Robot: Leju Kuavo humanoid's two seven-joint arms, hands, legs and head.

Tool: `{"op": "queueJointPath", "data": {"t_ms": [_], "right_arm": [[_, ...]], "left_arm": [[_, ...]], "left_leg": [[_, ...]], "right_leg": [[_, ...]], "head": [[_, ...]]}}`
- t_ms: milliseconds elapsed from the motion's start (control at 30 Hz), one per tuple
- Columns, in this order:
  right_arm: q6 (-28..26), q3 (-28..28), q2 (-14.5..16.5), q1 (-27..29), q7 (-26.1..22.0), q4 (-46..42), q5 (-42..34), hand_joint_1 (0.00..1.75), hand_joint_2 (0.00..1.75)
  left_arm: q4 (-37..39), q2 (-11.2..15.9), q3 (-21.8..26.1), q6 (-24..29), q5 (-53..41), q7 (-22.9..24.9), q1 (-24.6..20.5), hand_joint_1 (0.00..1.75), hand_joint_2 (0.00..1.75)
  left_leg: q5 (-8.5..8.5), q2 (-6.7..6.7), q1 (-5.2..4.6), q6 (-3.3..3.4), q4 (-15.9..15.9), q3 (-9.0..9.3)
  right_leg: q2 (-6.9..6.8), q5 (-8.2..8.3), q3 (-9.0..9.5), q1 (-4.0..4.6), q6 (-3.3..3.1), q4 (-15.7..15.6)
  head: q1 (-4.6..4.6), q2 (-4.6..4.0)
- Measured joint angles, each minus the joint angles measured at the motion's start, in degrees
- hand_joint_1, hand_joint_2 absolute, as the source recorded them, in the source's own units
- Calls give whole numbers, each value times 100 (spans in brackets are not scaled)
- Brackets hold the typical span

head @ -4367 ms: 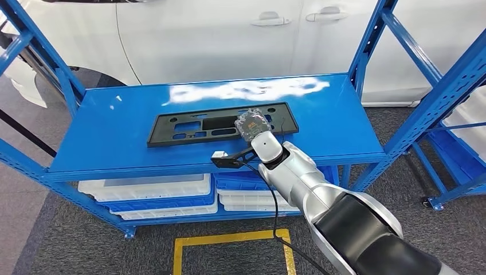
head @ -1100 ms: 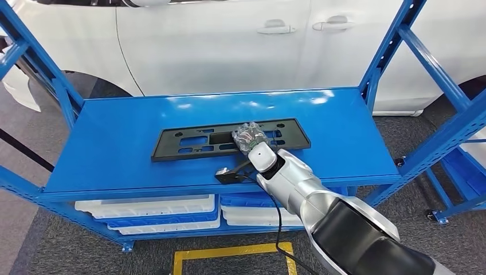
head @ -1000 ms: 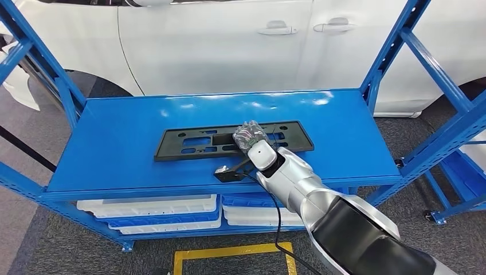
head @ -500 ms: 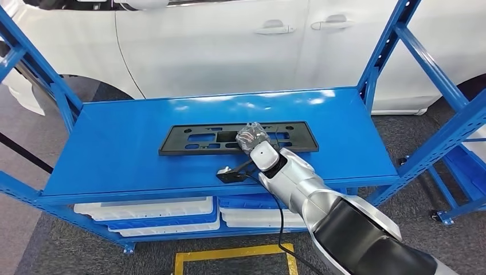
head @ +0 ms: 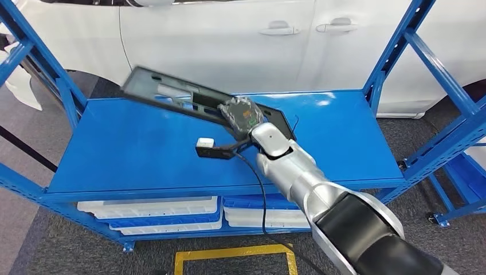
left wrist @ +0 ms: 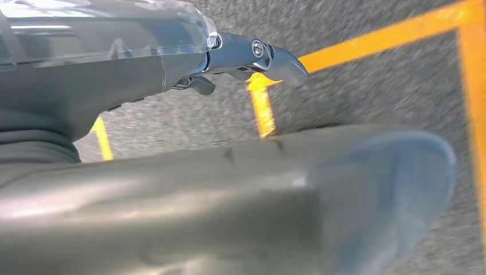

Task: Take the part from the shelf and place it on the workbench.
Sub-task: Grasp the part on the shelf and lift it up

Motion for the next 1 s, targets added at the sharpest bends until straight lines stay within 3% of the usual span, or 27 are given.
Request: {"op": "queueJointPath", "data": {"t_ms": [67, 100, 133, 167, 200, 267, 333, 400, 467, 500, 567, 600, 633, 667, 700, 767, 833, 933, 1000], "right_arm": [[416, -448, 7, 8, -665, -708, -946, 175, 175], [794, -668, 8, 54, -874, -1175, -1443, 175, 175], [1266, -863, 4, 122, -978, -1683, -1982, 175, 175], [1746, -1013, -6, 212, -1023, -2162, -2530, 175, 175], [2244, -1144, -25, 318, -1063, -2618, -3167, 175, 175], [3259, -1365, -87, 571, -1127, -3422, -4644, 175, 175], [4087, -1498, -222, 1100, -1224, -4258, -5976, 175, 175], [4666, -1531, -458, 2026, -1469, -5223, -6885, 175, 175], [4993, -1465, -701, 2986, -1747, -6027, -7360, 175, 175], [5042, -1409, -805, 3403, -1843, -6319, -7435, 175, 175], [5051, -1279, -1047, 4200, -1998, -6875, -7489, 175, 175], [5075, -1223, -1191, 4556, -2062, -7121, -7538, 175, 175], [5119, -1171, -1339, 4854, -2101, -7333, -7627, 175, 175], [5178, -1130, -1472, 5079, -2112, -7504, -7745, 175, 175], [5241, -1097, -1583, 5233, -2102, -7641, -7869, 175, 175], [5338, -1044, -1741, 5397, -2056, -7834, -8074, 175, 175], [5391, -973, -1827, 5451, -1995, -7904, -8199, 175, 175], [5424, -880, -1877, 5464, -1917, -7913, -8296, 175, 175], [5424, -842, -1896, 5452, -1890, -7915, -8334, 175, 175]], "left_arm": [[0, 0, 69, 143, 169, -285, 18, 0, 131], [0, 0, 105, 243, 221, -439, 30, 0, 175], [0, -1, 136, 364, 257, -624, 42, 0, 175], [0, -2, 157, 480, 280, -812, 52, 0, 175], [0, -4, 180, 572, 311, -1003, 60, 0, 175], [0, -11, 236, 639, 394, -1303, 71, 0, 87], [0, -15, 319, 494, 552, -1450, 103, 0, 87], [0, -14, 466, 154, 795, -1542, 195, 0, 175], [0, 6, 638, -174, 999, -1630, 329, 0, 175], [0, 19, 694, -271, 1044, -1658, 378, 0, 131], [0, 42, 776, -377, 1067, -1675, 436, 0, 44], [0, 50, 802, -401, 1064, -1672, 455, 0, 44], [0, 55, 824, -415, 1062, -1668, 479, 0, 87], [0, 58, 840, -420, 1062, -1664, 500, 0, 131], [0, 62, 852, -415, 1064, -1662, 514, 0, 175], [0, 81, 881, -386, 1070, -1656, 510, 0, 175], [0, 99, 903, -318, 1064, -1626, 478, 0, 175], [0, 103, 898, -130, 954, -1516, 458, 0, 175], [0, 103, 868, 25, 866, -1442, 456, 0, 175]], "left_leg": [[-1, -2, -8, 25, 6, -8], [-9, -3, -10, 27, 15, -8], [-22, -10, -10, 26, 29, -8], [-39, -21, -8, 19, 47, -6], [-61, -37, -6, 7, 73, -3], [-116, -68, -13, -39, 144, -14], [-152, -87, -14, -102, 179, -17], [-177, -109, 8, -162, 154, 33], [-302, -95, 20, -222, 255, 38], [-434, -76, 23, -252, 454, -44], [-782, -38, 31, -303, 1153, -385], [-904, -29, 34, -315, 1498, -563], [-934, -21, 34, -317, 1697, -673], [-854, -14, 31, -305, 1680, -677], [-684, -12, 24, -275, 1438, -565], [-333, -6, -11, -174, 637, -168], [-218, 11, -57, -88, 157, 65], [-179, 16, -73, -19, 40, 110], [-102, 19, -40, 27, -54, 155]], "right_leg": [[1, -360, -355, -4, 16, 765], [0, -434, -485, -10, 24, 1039], [-2, -394, -527, -17, 28, 1119], [-4, -244, -459, -23, 28, 965], [-8, -28, -296, -27, 23, 614], [-19, 248, 45, -17, -15, -119], [-20, 264, 192, 20, -75, -414], [-27, 245, 265, 52, -132, -464], [-29, 243, 335, 27, -191, -520], [-18, 246, 350, 5, -215, -535], [-9, 234, 355, -10, -238, -540], [-17, 224, 356, -8, -240, -537], [-22, 215, 357, -4, -240, -533], [-21, 209, 359, 3, -240, -530], [-12, 205, 365, 11, -239, -528], [6, 201, 383, 32, -230, -526], [12, 198, 389, 33, -183, -528], [-2, 200, 404, 14, -77, -535], [-7, 31, 314, 14, -24, -304]], "head": [[0, 0], [0, 0], [0, 0], [0, 0], [0, 0], [-1, 0], [-3, 0], [-4, 0], [-4, 0], [-5, 0], [-6, 0], [-6, 0], [-5, 0], [-6, 0], [-6, 0], [-5, 0], [-4, 0], [-4, 0], [-4, 0]]}}
